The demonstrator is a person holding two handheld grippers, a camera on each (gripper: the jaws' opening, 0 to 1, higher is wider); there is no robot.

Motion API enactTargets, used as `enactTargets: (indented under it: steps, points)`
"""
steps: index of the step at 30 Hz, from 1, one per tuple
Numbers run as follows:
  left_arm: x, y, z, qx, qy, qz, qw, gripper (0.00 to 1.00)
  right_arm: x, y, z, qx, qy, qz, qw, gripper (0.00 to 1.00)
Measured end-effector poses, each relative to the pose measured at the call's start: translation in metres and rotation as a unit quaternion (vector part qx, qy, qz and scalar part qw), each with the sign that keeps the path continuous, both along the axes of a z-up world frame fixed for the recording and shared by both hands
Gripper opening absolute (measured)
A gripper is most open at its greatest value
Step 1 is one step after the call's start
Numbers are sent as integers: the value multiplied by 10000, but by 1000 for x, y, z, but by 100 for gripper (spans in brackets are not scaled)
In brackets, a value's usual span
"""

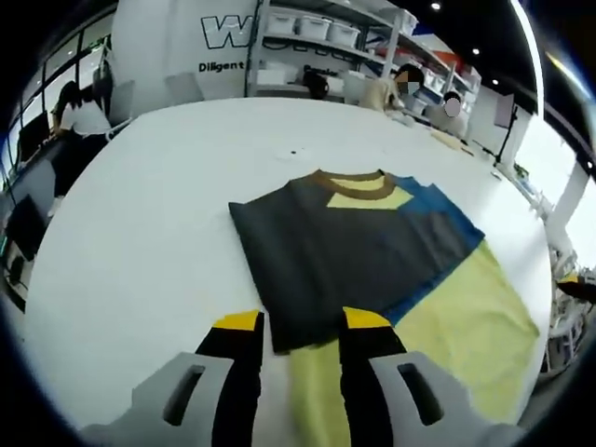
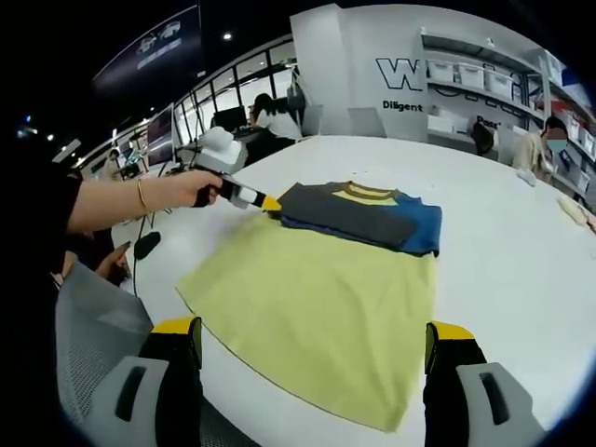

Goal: Fold the garment on the visible template until the final outline fits inside the template.

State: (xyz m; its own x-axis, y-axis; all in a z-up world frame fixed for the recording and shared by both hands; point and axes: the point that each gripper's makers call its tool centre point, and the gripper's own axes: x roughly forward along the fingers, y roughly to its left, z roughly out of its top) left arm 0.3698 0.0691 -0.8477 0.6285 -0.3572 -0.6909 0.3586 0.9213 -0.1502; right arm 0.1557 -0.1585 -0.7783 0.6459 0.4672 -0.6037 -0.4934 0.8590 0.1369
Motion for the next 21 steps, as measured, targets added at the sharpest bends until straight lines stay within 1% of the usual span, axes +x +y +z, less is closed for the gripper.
enactTargets:
  steps: [2, 6, 9, 11, 16, 21]
  points:
    - [-1, 1, -2, 2, 16, 1, 10000, 19, 0, 0, 0, -6, 2, -4, 10000, 99]
    - [-2, 5, -6, 57, 26, 22, 10000, 18, 0, -1, 0, -5, -1, -15, 10000, 99]
    - [-4, 4, -9, 32, 57, -3, 10000, 12, 0, -2, 0, -17, 4, -33, 10000, 99]
    - [-5, 4, -9, 52, 8, -6, 10000, 10, 0, -2, -1, -15, 10, -51, 10000, 98]
    - [-1, 5, -13, 103, 3, -12, 9999, 7, -1, -2, -1, -30, 9, -42, 10000, 98]
    - [-2, 9, -12, 70, 90, 113, 9999, 7, -1, -1, -1, -43, 14, -23, 10000, 97]
